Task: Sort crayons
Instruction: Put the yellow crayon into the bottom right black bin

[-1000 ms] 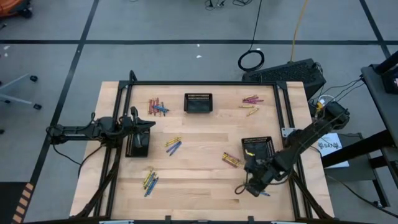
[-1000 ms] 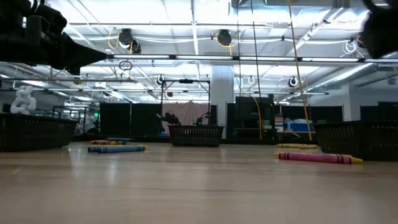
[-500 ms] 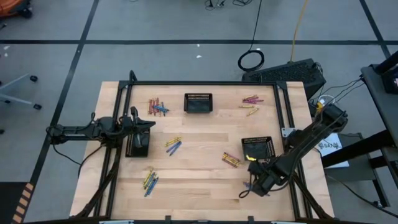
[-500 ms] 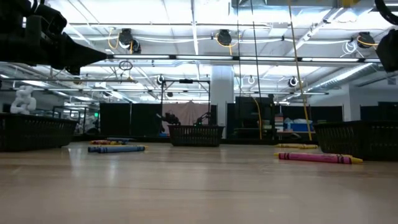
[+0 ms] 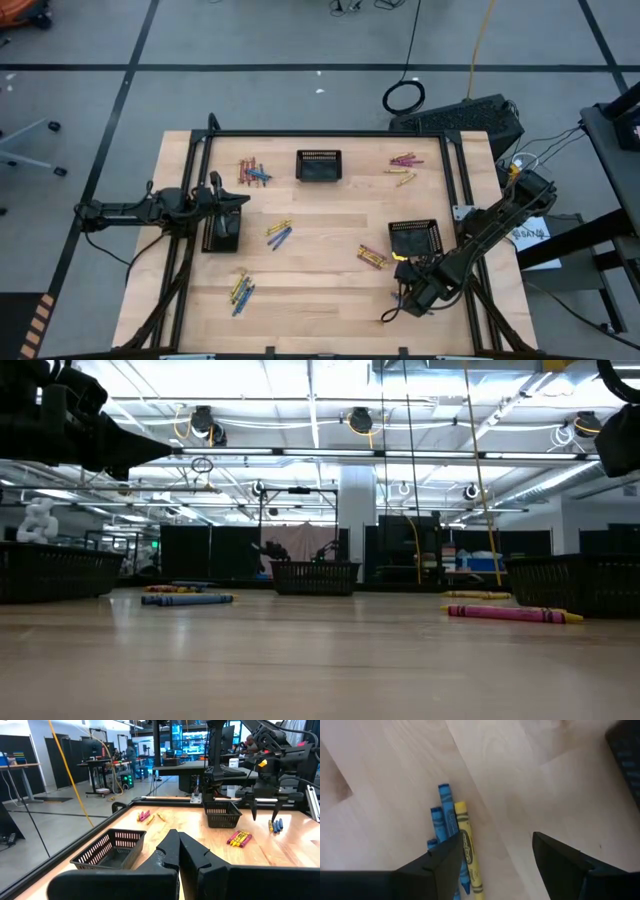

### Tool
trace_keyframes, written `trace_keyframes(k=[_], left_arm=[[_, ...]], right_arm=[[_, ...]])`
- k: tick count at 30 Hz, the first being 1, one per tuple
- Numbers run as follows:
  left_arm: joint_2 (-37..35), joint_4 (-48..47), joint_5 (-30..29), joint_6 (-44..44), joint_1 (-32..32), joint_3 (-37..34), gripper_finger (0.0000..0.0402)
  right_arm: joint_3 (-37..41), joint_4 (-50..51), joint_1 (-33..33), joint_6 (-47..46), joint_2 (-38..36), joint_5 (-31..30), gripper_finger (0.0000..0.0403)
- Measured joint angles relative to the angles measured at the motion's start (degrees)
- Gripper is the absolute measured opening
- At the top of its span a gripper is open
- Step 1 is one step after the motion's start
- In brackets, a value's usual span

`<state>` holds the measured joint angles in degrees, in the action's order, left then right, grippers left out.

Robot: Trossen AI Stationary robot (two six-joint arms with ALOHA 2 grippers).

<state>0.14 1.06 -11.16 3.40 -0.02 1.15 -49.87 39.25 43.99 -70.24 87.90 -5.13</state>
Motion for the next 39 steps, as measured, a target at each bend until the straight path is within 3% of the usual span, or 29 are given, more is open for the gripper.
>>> trace_keyframes(k=[12,39], left_arm=[[0.0,0.0,0.0,0.0,0.0,0.0,0.0000],[0.0,0.0,0.0,0.0,0.0,0.0,0.0000]], right_arm=[[0.0,-0.7,0.0,3.5,0.1,-2.8,0.0226],[0.0,-1.9,0.7,3.4,4.3,-0.9,0.0225]])
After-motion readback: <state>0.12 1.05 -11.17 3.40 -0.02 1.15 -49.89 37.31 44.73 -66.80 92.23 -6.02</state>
